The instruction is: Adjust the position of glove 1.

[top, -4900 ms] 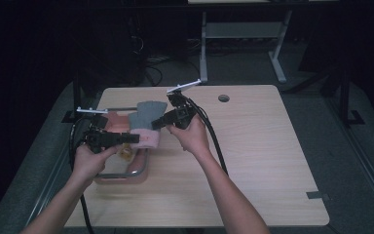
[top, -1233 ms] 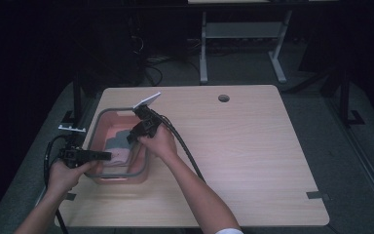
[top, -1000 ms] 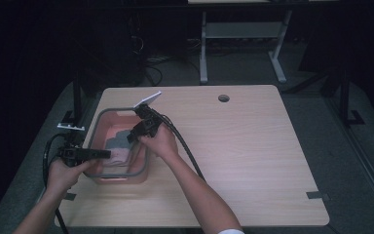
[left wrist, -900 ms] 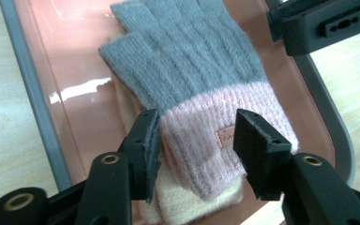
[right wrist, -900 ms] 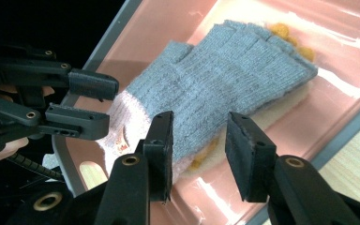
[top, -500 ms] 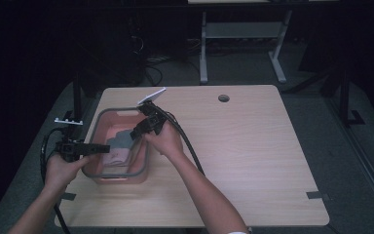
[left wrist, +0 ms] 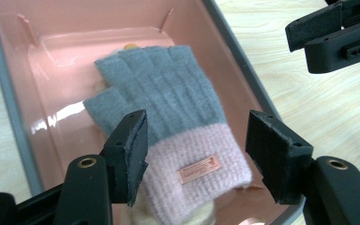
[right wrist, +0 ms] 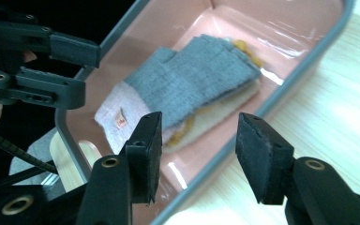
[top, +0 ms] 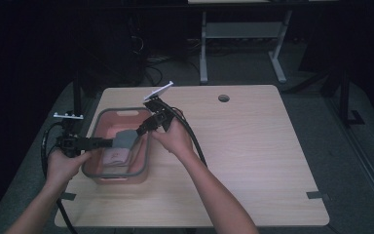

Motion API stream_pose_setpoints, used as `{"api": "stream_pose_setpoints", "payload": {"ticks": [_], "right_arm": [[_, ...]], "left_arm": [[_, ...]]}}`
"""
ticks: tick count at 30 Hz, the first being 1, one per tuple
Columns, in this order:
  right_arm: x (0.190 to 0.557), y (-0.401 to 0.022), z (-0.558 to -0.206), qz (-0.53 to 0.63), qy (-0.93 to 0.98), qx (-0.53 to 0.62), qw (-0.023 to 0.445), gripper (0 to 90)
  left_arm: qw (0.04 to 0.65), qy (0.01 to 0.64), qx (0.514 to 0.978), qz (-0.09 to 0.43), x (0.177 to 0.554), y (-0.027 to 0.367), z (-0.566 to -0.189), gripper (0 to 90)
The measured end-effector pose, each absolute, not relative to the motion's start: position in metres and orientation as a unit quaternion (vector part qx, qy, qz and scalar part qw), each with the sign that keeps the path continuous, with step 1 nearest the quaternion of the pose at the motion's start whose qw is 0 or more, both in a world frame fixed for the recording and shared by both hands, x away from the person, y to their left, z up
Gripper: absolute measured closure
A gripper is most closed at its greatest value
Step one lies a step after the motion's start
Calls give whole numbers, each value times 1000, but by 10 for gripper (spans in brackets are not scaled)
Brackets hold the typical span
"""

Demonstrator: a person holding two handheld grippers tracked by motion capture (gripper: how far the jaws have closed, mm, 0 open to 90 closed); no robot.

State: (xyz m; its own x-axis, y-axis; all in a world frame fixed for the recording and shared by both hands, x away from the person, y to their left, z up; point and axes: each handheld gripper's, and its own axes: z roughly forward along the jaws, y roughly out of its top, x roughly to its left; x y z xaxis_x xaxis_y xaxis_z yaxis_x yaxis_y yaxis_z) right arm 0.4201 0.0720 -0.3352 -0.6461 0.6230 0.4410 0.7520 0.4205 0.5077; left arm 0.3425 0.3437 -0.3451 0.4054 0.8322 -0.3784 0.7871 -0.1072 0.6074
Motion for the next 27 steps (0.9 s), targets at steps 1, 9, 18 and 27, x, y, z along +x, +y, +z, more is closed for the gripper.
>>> {"api": "stream_pose_setpoints", "payload": {"ticks": [1,9,18,27], "right_arm": [[419,70,-334,-345,-838,-413,89,502],[416,49,-329,-343,-836,-421,70,490],[413,30,-326,-342,-834,-429,59,474],[412,16,-328,-336,-831,-439,55,466]], "left_arm": [[388,542,745,29,342,342,-344,392],[393,520,758,31,343,324,-335,380],[399,507,763,34,344,308,-332,342],[409,497,765,31,346,298,-331,321]]}}
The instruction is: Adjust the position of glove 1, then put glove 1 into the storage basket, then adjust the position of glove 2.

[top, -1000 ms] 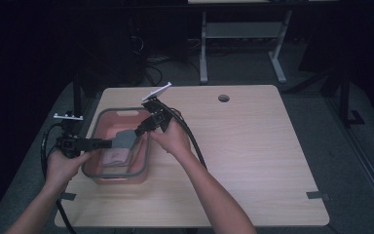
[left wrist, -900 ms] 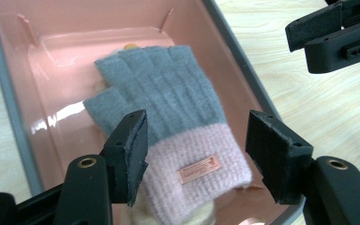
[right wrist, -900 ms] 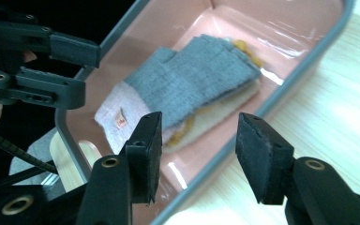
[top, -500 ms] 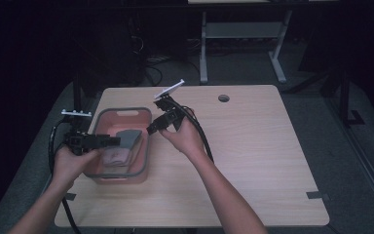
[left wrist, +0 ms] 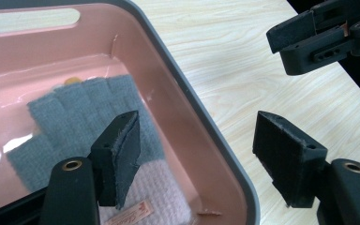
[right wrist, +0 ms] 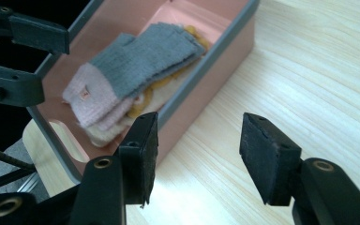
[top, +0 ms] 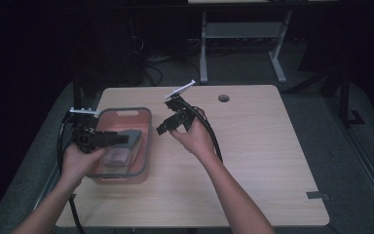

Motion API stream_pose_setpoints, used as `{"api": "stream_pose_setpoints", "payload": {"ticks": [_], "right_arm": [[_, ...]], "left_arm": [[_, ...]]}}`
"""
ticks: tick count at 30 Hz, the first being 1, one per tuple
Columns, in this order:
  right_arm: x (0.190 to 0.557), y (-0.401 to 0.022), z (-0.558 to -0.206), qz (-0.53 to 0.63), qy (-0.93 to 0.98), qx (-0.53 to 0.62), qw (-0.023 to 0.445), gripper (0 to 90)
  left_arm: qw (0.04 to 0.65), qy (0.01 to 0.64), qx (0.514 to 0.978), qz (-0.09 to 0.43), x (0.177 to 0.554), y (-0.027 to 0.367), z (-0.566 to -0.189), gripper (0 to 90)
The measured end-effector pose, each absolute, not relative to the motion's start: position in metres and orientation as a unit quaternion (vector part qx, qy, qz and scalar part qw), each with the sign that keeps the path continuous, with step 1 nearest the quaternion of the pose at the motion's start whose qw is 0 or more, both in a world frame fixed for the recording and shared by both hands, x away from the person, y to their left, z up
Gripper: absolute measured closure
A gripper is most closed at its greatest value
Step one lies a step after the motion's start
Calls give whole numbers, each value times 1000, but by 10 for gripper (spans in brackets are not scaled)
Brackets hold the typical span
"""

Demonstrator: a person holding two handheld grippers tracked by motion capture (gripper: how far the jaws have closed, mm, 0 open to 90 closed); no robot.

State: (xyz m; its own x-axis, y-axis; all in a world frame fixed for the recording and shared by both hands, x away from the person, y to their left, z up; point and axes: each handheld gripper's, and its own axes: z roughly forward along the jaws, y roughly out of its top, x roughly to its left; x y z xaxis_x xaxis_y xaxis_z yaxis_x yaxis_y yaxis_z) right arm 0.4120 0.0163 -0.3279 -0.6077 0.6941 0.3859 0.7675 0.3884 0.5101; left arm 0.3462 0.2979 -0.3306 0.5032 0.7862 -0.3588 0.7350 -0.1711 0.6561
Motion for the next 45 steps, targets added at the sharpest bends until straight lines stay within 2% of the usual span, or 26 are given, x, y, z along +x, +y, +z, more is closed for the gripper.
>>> {"api": "stream_pose_setpoints", "payload": {"ticks": [15,36,45], "right_arm": [[409,-7,-330,-327,-830,-450,43,453],[394,-82,-352,-316,-805,-500,37,441],[392,-98,-354,-318,-797,-513,35,438]], "left_arm": [[412,483,772,25,346,277,-329,291],[425,443,790,7,337,241,-325,282],[425,436,793,4,339,230,-324,280]]}}
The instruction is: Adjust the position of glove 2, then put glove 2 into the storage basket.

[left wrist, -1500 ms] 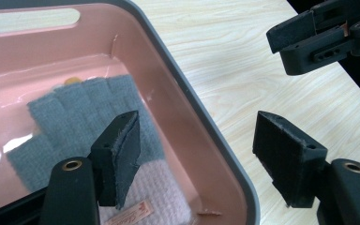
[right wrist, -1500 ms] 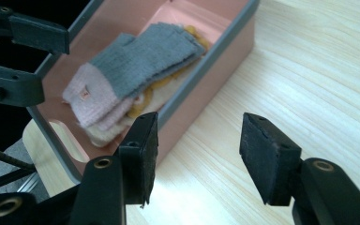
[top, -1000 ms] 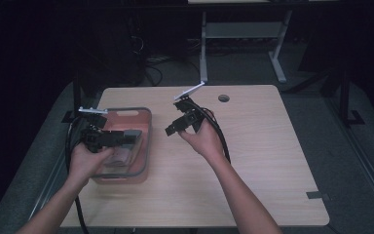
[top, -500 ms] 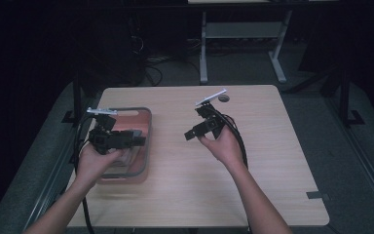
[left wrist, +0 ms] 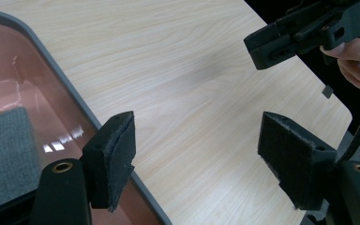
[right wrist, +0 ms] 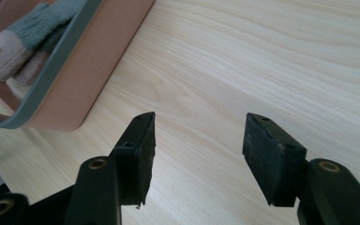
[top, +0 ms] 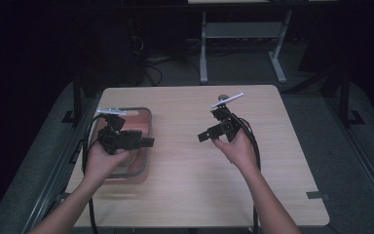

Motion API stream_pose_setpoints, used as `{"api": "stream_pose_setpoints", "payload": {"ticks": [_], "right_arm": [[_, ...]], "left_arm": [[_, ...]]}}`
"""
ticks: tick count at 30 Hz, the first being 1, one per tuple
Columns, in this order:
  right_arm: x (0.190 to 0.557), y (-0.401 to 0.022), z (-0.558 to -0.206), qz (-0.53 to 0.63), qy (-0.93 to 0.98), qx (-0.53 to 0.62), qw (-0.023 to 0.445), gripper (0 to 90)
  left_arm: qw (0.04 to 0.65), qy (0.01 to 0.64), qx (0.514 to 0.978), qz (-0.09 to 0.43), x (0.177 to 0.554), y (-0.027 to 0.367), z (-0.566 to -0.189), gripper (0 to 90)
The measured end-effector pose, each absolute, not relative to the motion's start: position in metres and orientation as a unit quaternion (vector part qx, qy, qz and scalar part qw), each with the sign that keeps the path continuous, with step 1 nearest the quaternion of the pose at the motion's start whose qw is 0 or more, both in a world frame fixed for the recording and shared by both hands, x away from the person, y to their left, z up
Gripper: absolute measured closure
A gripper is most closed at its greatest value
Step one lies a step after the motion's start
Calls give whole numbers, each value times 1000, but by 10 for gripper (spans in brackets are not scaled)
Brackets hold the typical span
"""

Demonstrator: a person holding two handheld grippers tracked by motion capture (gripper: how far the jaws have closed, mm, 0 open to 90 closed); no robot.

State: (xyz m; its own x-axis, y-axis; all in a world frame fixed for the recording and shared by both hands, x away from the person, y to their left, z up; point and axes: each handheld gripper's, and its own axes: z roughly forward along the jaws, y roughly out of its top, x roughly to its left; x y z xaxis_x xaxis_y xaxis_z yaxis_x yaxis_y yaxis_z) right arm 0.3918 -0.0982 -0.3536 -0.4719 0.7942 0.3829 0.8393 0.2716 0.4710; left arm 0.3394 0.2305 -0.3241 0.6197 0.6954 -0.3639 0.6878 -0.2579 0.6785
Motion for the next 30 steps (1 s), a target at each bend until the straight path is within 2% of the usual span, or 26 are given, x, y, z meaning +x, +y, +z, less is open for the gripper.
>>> {"api": "stream_pose_setpoints", "payload": {"ticks": [15,30], "right_arm": [[388,-114,-363,-315,-790,-525,39,431],[380,-139,-373,-312,-780,-541,38,428]], "left_arm": [[424,426,799,0,337,218,-327,280],[420,401,814,-18,336,182,-338,276]]}}
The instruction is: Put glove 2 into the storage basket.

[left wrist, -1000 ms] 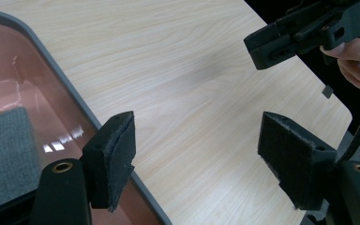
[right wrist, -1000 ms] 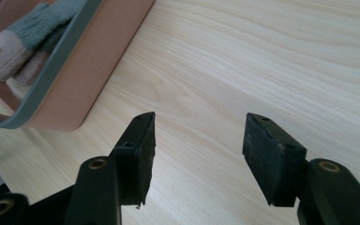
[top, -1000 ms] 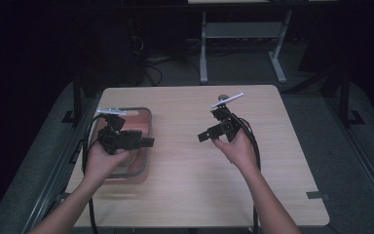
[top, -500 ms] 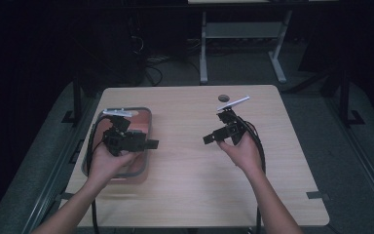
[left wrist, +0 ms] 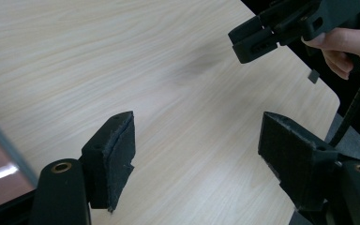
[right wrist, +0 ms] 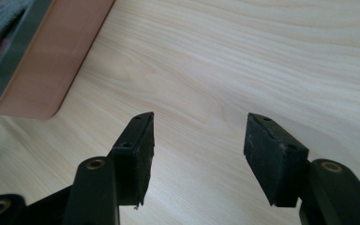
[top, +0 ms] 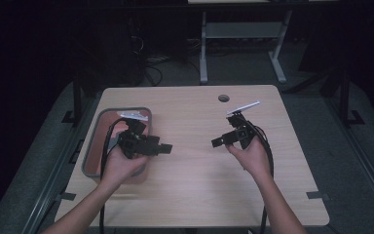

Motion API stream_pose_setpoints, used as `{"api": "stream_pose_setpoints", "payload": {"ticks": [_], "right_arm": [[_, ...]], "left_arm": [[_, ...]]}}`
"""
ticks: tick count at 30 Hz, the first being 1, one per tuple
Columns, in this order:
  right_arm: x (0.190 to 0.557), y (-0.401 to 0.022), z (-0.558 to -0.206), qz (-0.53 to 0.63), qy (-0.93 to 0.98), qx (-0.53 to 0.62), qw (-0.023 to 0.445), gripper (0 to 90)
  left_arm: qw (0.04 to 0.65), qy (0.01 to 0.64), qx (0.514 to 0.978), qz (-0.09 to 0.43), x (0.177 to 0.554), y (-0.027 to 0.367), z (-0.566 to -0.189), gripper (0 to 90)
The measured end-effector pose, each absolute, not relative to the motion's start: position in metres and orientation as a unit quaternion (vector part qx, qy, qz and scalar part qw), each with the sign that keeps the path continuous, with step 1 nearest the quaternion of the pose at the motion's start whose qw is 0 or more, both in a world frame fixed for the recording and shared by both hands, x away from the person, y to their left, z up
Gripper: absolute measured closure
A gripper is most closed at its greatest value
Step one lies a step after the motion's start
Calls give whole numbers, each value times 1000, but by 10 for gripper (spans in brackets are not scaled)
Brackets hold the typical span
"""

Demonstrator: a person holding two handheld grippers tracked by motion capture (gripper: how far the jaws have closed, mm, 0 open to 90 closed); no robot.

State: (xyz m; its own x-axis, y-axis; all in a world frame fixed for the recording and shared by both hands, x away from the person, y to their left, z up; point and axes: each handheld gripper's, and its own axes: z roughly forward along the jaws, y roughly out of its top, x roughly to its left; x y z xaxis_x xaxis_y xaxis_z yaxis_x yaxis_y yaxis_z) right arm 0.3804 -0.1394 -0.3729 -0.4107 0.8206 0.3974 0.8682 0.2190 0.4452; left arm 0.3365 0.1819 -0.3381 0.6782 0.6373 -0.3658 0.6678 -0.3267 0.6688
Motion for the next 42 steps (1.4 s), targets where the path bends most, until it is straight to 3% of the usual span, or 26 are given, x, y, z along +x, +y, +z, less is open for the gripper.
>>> {"api": "stream_pose_setpoints", "payload": {"ticks": [42], "right_arm": [[341,-215,-409,-312,-749,-584,25,422]], "left_arm": [[407,351,841,-61,321,104,-369,232]]}}
